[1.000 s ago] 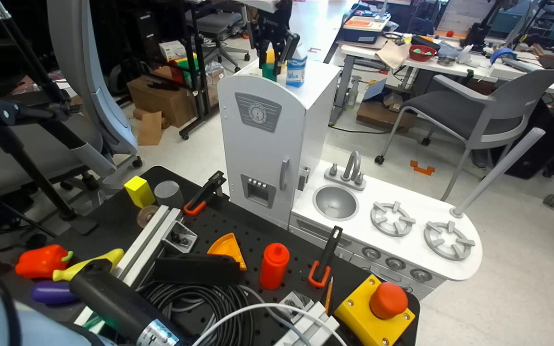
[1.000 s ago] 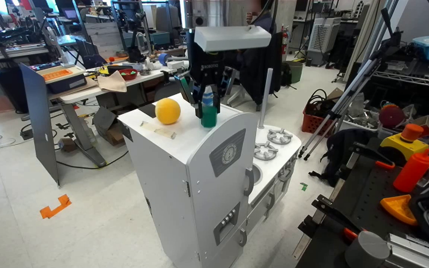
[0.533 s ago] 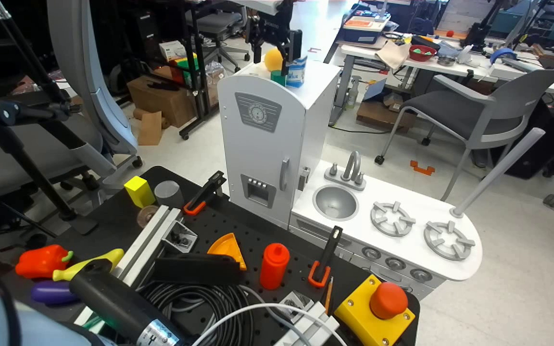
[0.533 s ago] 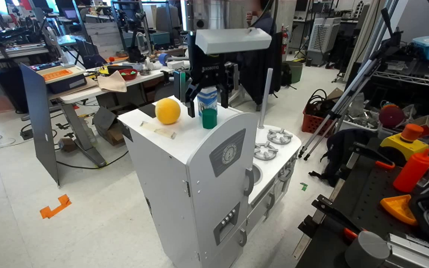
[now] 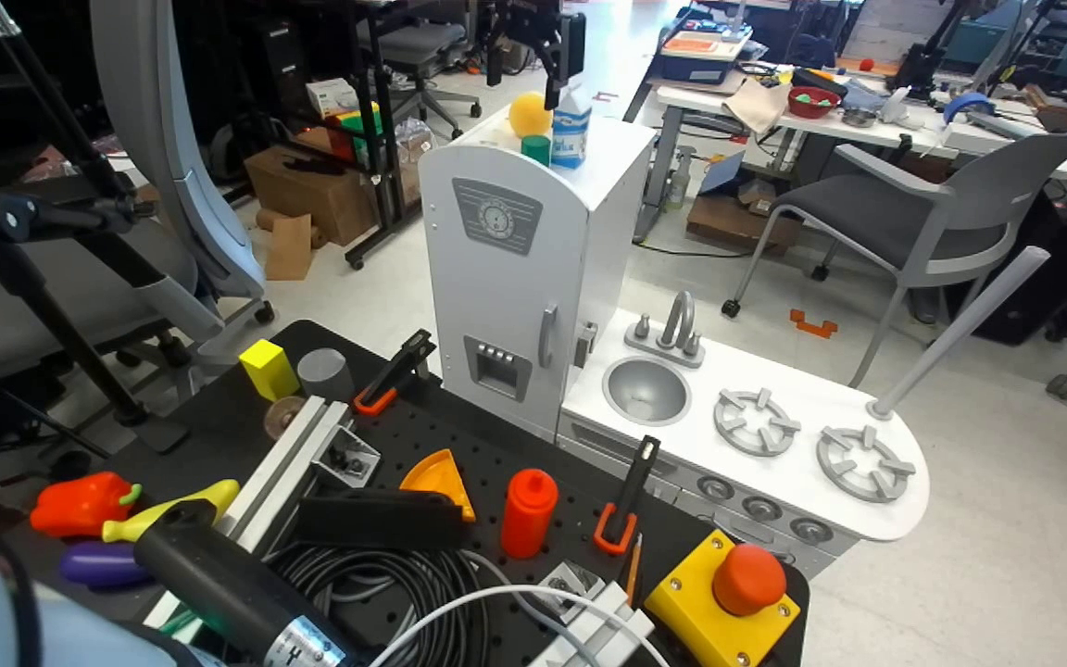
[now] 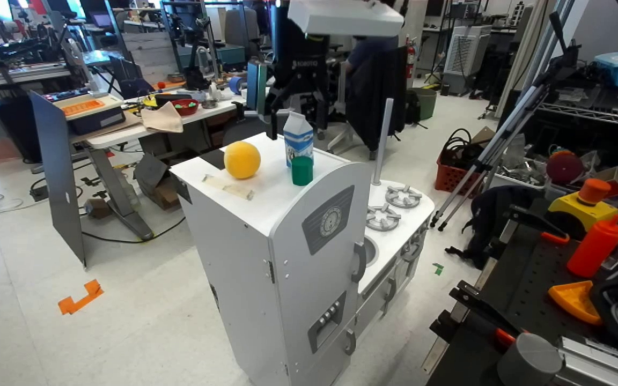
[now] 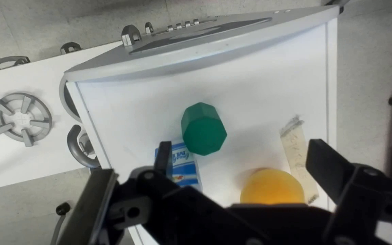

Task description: Move the green block closer to you

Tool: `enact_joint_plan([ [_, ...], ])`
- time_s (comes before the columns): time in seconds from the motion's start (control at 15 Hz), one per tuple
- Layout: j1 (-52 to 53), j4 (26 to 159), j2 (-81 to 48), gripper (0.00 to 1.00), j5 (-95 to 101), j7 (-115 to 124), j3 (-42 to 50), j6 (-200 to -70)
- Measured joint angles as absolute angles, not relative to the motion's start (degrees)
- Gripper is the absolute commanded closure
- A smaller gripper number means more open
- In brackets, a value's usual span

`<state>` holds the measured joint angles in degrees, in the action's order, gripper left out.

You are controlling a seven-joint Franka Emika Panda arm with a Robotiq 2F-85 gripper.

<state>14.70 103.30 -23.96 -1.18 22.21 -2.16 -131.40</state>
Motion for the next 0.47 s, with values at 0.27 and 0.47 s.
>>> enact_joint_plan([
  [0.27,13.91,111.37,-13.85,0.00,-1.55,21.16,-2.34,-133.40],
  [0.47,12.19,117.41,-7.34,0.00,-1.77,20.62,-2.36,-132.97],
])
